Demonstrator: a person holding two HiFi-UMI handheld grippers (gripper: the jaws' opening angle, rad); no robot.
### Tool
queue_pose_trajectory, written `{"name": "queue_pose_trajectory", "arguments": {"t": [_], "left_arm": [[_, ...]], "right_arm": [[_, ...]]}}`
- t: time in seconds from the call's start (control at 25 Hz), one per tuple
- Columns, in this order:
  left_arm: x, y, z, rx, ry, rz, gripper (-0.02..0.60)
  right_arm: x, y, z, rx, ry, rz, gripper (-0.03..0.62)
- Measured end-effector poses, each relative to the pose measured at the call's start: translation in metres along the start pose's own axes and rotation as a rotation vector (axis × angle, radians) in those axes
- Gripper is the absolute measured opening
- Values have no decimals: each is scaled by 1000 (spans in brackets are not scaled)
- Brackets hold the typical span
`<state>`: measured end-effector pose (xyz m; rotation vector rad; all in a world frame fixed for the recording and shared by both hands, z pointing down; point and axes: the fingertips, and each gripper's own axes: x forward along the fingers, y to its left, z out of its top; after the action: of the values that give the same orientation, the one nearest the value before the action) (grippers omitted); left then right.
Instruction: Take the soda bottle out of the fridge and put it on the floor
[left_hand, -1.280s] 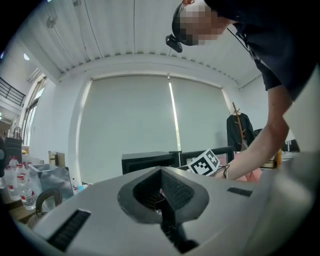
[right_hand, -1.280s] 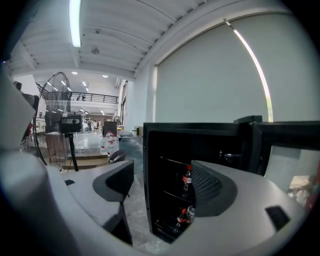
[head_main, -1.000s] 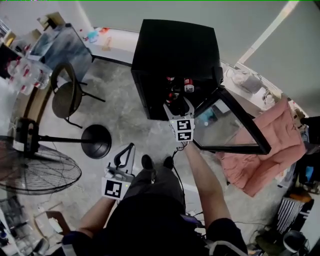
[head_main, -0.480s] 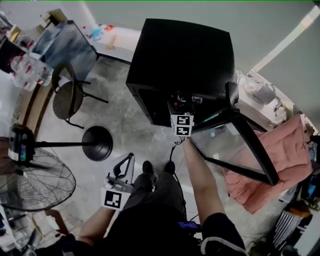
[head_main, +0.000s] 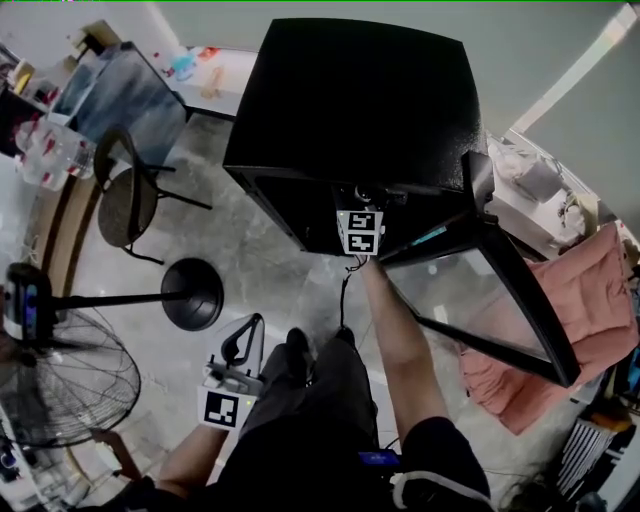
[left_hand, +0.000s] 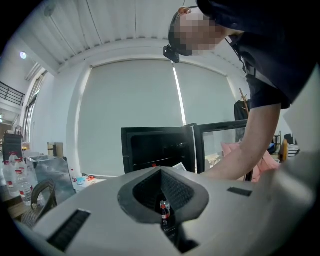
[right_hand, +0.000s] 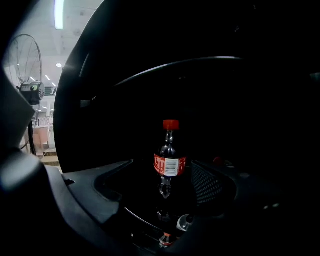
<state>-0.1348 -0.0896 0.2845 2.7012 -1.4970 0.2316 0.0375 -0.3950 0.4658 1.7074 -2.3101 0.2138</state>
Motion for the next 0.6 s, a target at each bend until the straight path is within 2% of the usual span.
{"name": "queue_pose_trajectory", "arguments": {"t": [0.32,0.6], "left_arm": [[14,0,-21,11,-19,-21,23],[14,1,-37,19,-16,-18,23]], "right_arm": [[22,-10,-4,24,-33,-10,357],[45,-11,-9,18,-21,-4,362]]}}
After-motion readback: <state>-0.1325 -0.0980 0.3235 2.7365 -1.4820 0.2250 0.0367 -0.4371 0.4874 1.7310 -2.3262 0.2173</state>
